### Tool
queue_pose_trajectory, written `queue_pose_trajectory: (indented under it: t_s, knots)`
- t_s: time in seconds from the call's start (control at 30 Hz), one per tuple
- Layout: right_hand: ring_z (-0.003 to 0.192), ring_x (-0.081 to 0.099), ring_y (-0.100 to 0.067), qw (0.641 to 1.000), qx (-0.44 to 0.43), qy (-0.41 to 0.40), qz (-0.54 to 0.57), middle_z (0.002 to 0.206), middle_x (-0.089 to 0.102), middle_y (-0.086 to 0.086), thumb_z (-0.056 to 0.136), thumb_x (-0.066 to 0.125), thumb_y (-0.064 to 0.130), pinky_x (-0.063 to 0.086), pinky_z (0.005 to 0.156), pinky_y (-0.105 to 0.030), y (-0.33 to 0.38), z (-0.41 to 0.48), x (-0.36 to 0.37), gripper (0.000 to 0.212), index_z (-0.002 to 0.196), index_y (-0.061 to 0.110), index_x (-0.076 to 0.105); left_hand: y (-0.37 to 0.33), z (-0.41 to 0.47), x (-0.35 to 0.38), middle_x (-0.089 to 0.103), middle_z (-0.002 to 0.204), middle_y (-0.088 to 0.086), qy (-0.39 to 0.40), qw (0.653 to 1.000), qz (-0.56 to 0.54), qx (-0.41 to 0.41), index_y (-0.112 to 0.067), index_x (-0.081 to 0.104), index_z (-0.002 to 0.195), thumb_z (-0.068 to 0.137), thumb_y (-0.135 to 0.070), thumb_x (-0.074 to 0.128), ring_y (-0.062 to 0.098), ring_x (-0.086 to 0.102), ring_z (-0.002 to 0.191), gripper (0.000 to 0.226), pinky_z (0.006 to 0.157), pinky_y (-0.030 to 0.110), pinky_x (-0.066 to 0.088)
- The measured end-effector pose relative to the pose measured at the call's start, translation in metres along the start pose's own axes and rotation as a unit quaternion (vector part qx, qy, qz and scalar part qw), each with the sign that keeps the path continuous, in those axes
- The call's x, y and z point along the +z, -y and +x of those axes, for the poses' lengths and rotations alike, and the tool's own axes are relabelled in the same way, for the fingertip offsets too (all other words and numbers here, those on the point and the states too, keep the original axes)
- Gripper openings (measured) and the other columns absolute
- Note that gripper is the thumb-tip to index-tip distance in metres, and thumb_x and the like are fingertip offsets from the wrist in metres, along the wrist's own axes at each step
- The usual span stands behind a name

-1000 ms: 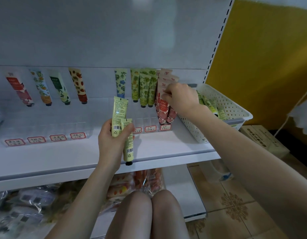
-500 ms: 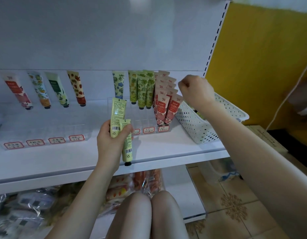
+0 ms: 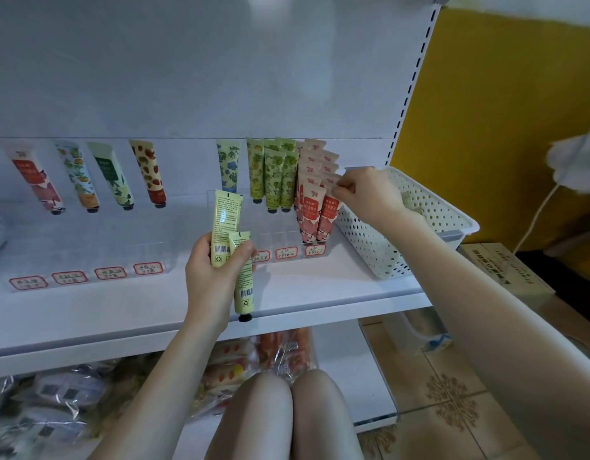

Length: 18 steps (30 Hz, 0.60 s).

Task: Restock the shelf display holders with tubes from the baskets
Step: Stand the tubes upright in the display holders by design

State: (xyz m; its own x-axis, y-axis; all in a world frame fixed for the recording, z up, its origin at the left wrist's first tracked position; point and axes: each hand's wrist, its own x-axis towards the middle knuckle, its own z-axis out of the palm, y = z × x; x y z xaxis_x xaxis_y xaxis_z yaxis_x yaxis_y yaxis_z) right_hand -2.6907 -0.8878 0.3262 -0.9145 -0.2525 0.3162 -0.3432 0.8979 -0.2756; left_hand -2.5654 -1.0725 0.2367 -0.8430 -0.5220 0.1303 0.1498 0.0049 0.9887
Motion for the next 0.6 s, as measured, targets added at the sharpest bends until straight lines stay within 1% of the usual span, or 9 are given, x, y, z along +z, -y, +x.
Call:
queue_pose_trajectory:
  t_s: [0.13, 0.23, 0.43, 0.53, 0.6]
  knots:
    - [0.082, 0.062, -0.03, 1.0, 0.0, 0.007, -0.015, 0.093, 0.068, -0.013, 0.094, 0.05, 0.025, 0.041, 0.06, -0.028, 0.0023, 0.0015, -0.0011, 0.027, 0.101, 0.005, 0.067, 0.0008, 0.0003, 0.0002, 0.066, 0.101, 0.003, 0.001, 1.0, 0.001, -0.001, -0.016, 0.058, 0.112, 0.082, -0.023, 0.067, 0.021, 0.064, 0.093, 0.032, 0.084, 0.044, 0.054]
    - [0.085, 0.061, -0.029, 0.999, -0.006, 0.011, -0.029, 0.095, 0.067, -0.011, 0.094, 0.049, 0.025, 0.044, 0.063, -0.03, 0.0061, 0.002, 0.0, 0.026, 0.102, 0.006, 0.066, 0.0017, -0.0001, 0.0016, 0.066, 0.103, 0.004, 0.003, 1.0, 0.003, 0.004, -0.015, 0.057, 0.114, 0.082, -0.024, 0.067, 0.021, 0.064, 0.094, 0.035, 0.083, 0.042, 0.054]
    - [0.083, 0.06, -0.028, 1.0, -0.009, 0.009, -0.025, 0.094, 0.067, -0.01, 0.094, 0.05, 0.026, 0.047, 0.065, -0.032, 0.005, 0.0031, 0.0015, 0.027, 0.1, 0.007, 0.067, 0.0019, -0.0016, 0.0057, 0.066, 0.098, -0.002, 0.004, 1.0, -0.001, 0.006, -0.017, 0.058, 0.112, 0.083, -0.022, 0.066, 0.013, 0.064, 0.088, 0.03, 0.075, 0.031, 0.052]
    - [0.081, 0.06, -0.028, 1.0, -0.008, 0.012, -0.003, 0.093, 0.067, -0.01, 0.094, 0.05, 0.027, 0.047, 0.066, -0.034, 0.003, 0.002, 0.0011, 0.027, 0.1, 0.006, 0.067, 0.0021, -0.0016, 0.0061, 0.067, 0.098, 0.0, 0.007, 1.0, -0.004, 0.004, -0.017, 0.058, 0.11, 0.083, -0.021, 0.067, 0.016, 0.065, 0.089, 0.029, 0.079, 0.037, 0.054]
    - [0.081, 0.061, -0.028, 1.0, -0.006, 0.017, 0.012, 0.093, 0.067, -0.01, 0.094, 0.05, 0.027, 0.047, 0.065, -0.033, 0.0014, 0.001, 0.0002, 0.027, 0.102, 0.006, 0.066, 0.0016, -0.0014, 0.0056, 0.067, 0.099, 0.001, 0.008, 1.0, -0.005, 0.003, -0.019, 0.058, 0.109, 0.083, -0.022, 0.067, 0.018, 0.065, 0.091, 0.028, 0.081, 0.04, 0.054]
